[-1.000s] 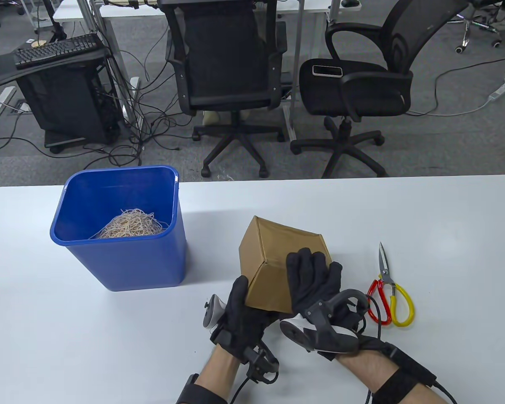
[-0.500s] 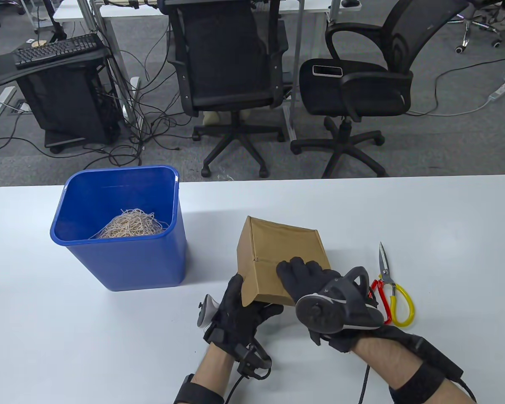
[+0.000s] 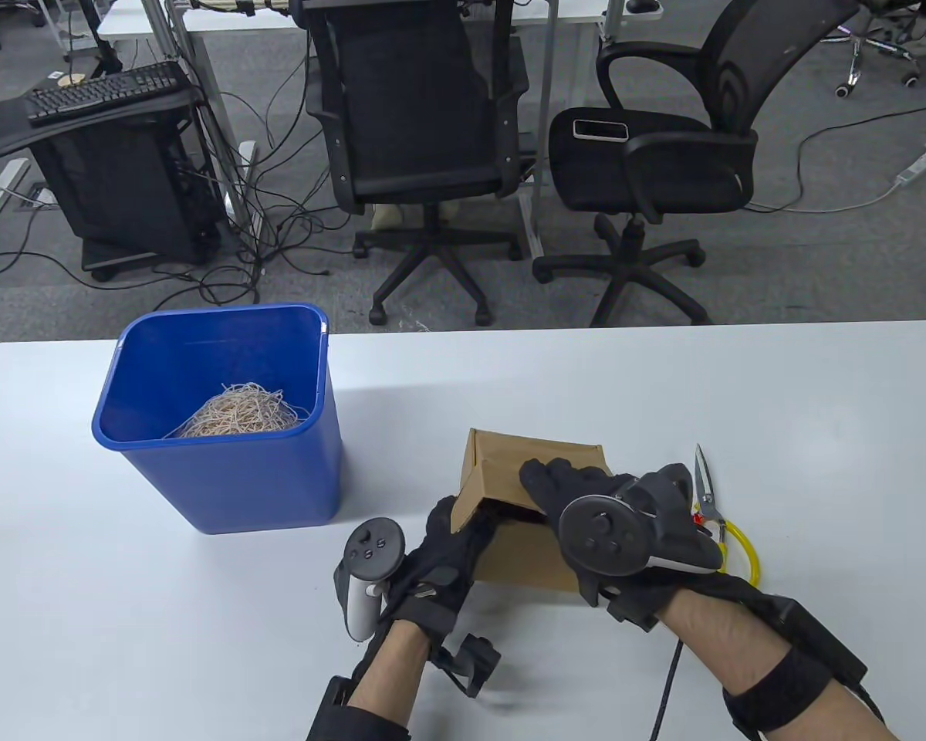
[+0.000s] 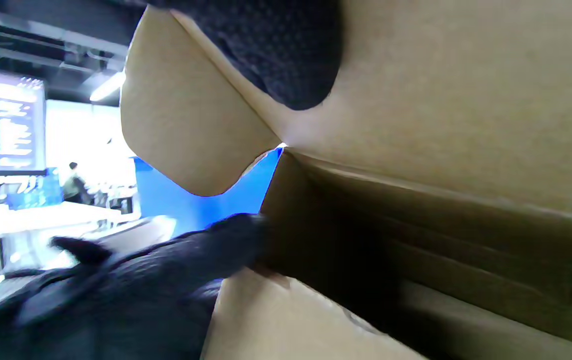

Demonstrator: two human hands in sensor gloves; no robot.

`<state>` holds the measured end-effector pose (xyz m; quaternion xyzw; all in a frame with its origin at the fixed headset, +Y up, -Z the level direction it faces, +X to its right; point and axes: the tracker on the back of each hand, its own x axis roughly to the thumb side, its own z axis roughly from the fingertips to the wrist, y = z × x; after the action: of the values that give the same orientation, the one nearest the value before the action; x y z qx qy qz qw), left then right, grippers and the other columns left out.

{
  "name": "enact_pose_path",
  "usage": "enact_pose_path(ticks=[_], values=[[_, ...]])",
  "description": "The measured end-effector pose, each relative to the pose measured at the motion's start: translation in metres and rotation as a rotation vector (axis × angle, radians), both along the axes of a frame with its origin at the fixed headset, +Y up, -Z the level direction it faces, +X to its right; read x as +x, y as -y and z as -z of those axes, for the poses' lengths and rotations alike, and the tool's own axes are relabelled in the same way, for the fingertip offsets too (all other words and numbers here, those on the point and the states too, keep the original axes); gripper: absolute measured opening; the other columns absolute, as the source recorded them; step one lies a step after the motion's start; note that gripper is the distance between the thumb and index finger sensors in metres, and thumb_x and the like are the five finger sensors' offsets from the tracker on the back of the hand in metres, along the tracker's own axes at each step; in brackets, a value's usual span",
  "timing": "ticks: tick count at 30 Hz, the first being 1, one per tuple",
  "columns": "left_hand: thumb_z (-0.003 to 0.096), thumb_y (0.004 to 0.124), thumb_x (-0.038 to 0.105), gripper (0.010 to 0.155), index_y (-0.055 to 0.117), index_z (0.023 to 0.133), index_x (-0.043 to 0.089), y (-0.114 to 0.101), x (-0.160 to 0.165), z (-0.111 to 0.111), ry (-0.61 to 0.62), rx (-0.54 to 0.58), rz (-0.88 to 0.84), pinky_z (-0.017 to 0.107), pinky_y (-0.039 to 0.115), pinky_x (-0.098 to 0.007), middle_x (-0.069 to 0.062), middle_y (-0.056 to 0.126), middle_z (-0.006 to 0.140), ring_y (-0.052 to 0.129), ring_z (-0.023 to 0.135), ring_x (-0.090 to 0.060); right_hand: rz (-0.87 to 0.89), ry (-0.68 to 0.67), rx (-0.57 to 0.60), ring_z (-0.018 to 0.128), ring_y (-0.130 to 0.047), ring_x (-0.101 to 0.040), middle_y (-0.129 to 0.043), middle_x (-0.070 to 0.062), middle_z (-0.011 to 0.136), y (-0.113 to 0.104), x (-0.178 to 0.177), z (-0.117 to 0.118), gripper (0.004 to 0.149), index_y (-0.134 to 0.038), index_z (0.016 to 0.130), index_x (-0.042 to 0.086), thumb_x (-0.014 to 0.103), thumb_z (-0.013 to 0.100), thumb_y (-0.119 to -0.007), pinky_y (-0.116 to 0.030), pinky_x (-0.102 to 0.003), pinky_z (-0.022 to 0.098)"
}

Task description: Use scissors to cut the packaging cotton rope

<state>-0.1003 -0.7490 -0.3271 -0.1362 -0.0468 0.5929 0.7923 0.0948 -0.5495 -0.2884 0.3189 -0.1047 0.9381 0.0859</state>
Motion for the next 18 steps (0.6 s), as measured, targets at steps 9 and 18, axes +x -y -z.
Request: enact_pose_path(ticks=[9, 18], values=[[0.0526, 0.076, 0.059, 0.097, 0.012, 0.107, 0.01, 0.015, -0.004, 0.002, -0.107, 0.054, -0.213, 0.057, 0.057, -0.072, -0.034, 0.007, 0.104, 0.039, 0.089, -0.07, -0.011, 0.073, 0.163, 0.063, -0.095, -0.059, -0.094, -0.034, 0.087, -0.026, 0.005, 0.019, 0.05, -0.085, 0.092, 0.003, 0.01, 0.043, -0.084, -0.08, -0.068, 0.038], [0.0503, 0.077, 0.058, 0.097, 0.016, 0.109, 0.011, 0.001, -0.014, 0.005, -0.07, 0.144, -0.212, 0.055, 0.06, -0.071, -0.034, 0.016, 0.107, 0.049, 0.089, -0.068, 0.049, 0.42, 0.232, 0.091, -0.071, -0.056, -0.072, -0.029, 0.108, -0.056, 0.069, 0.107, 0.076, -0.06, 0.109, 0.009, 0.039, 0.044, -0.086, -0.058, -0.077, 0.061]])
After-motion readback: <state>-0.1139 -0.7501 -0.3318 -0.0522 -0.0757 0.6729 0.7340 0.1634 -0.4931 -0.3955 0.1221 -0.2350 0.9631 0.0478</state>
